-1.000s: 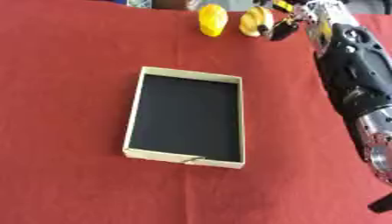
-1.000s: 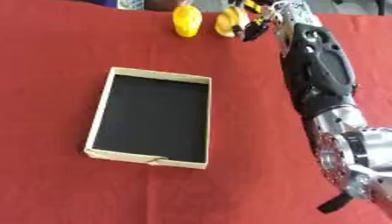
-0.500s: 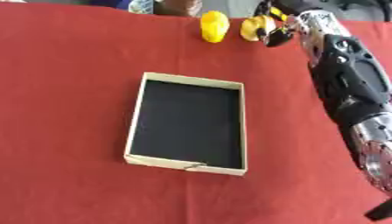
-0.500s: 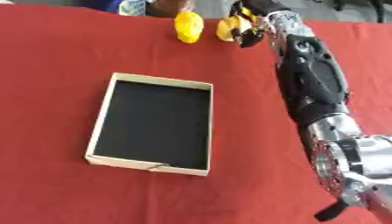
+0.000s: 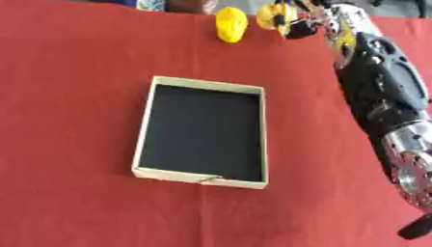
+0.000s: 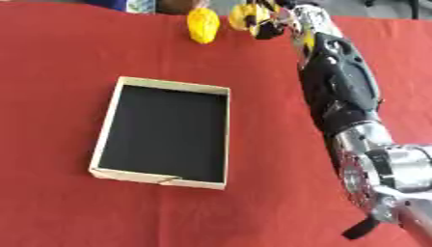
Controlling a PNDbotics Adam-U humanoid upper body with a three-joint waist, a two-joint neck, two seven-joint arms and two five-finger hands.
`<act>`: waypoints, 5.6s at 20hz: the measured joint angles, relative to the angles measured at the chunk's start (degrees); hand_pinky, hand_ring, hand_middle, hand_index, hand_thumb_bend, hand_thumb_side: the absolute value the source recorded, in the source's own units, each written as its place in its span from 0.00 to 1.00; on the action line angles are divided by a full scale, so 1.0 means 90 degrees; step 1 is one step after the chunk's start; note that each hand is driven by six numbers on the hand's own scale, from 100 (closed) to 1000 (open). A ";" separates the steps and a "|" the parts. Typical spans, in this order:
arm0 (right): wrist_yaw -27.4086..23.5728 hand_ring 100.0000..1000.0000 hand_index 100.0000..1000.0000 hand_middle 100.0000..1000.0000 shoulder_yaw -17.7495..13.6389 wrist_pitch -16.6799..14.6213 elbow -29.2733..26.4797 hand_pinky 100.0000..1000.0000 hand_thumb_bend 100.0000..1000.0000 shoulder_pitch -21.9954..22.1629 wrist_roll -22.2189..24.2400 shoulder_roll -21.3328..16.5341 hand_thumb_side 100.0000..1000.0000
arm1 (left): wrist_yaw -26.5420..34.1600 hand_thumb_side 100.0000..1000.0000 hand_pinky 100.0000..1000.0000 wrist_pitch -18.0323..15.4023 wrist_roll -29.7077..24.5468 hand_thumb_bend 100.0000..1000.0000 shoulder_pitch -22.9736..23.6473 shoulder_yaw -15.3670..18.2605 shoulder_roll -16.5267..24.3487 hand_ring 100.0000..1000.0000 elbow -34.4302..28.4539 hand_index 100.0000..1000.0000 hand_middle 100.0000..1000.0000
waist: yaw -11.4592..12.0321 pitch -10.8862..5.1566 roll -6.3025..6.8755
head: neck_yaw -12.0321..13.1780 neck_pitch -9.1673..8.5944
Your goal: Pick up objects on the table and place them in the box.
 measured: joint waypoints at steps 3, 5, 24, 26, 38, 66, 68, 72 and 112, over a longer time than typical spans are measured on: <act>-0.0374 0.72 0.48 0.39 0.0221 -0.0350 -0.0310 0.74 0.00 0.0002 -0.0015 -0.0111 0.00 | 0.0000 0.67 0.82 0.0002 0.0002 0.00 0.0021 0.0001 0.0000 0.82 0.0000 0.79 0.65 | -0.0069 -0.0059 0.0007 | 0.0029 0.0072; -0.0681 0.71 0.48 0.39 0.0457 -0.0641 -0.0576 0.74 0.00 0.0062 0.0045 -0.0226 0.00 | 0.0000 0.67 0.82 0.0004 0.0003 0.00 0.0051 0.0002 0.0000 0.82 0.0000 0.79 0.65 | -0.0109 -0.0121 0.0027 | 0.0062 0.0132; -0.5350 0.69 0.50 0.40 0.3523 -0.2366 -0.5000 0.72 0.00 0.2060 0.1864 -0.1330 0.00 | 0.0006 0.67 0.82 0.0047 0.0020 0.00 0.0119 0.0007 -0.0016 0.82 0.0000 0.79 0.65 | -0.0340 -0.0452 0.0084 | 0.0273 0.0458; -0.5549 0.70 0.50 0.40 0.3631 -0.2337 -0.5231 0.73 0.00 0.2137 0.2068 -0.1329 0.00 | 0.0010 0.67 0.82 0.0053 0.0018 0.00 0.0127 0.0007 -0.0054 0.82 0.0000 0.79 0.65 | -0.0360 -0.0489 0.0083 | 0.0283 0.0499; -0.4703 0.72 0.52 0.41 0.3902 -0.2384 -0.5100 0.74 0.00 0.2909 0.2424 -0.0773 0.02 | 0.0072 0.68 0.82 0.0105 -0.0012 0.00 0.0176 0.0003 -0.0175 0.82 0.0000 0.79 0.65 | -0.0310 -0.0531 0.0071 | 0.0274 0.0557; -0.3209 0.99 0.93 0.88 0.3509 -0.3151 -0.5223 0.88 0.02 0.3418 0.1614 -0.0626 0.00 | 0.0128 0.69 0.82 0.0169 -0.0053 0.00 0.0219 0.0002 -0.0282 0.82 0.0000 0.78 0.65 | -0.0323 -0.0424 0.0048 | 0.0276 0.0557; -0.3390 1.00 0.93 0.88 0.3402 -0.3053 -0.5276 0.88 0.00 0.3364 0.1539 -0.0644 0.00 | 0.0128 0.69 0.82 0.0170 -0.0053 0.00 0.0221 0.0002 -0.0282 0.82 0.0000 0.78 0.65 | -0.0324 -0.0441 0.0046 | 0.0279 0.0557; -0.4262 1.00 0.93 0.87 0.3174 -0.2586 -0.5280 0.88 0.00 0.3147 0.1696 -0.0587 0.00 | 0.0128 0.69 0.82 0.0173 -0.0054 0.00 0.0221 0.0002 -0.0283 0.82 0.0000 0.78 0.65 | -0.0325 -0.0475 0.0041 | 0.0282 0.0557; -0.0888 1.00 0.96 0.90 0.0962 -0.0855 -0.0475 0.90 0.00 0.0573 0.1195 0.0944 0.19 | 0.0175 0.68 0.82 0.0215 -0.0070 0.00 0.0178 -0.0003 -0.0331 0.82 0.0000 0.78 0.65 | -0.0128 -0.0532 0.0041 | 0.0127 0.0385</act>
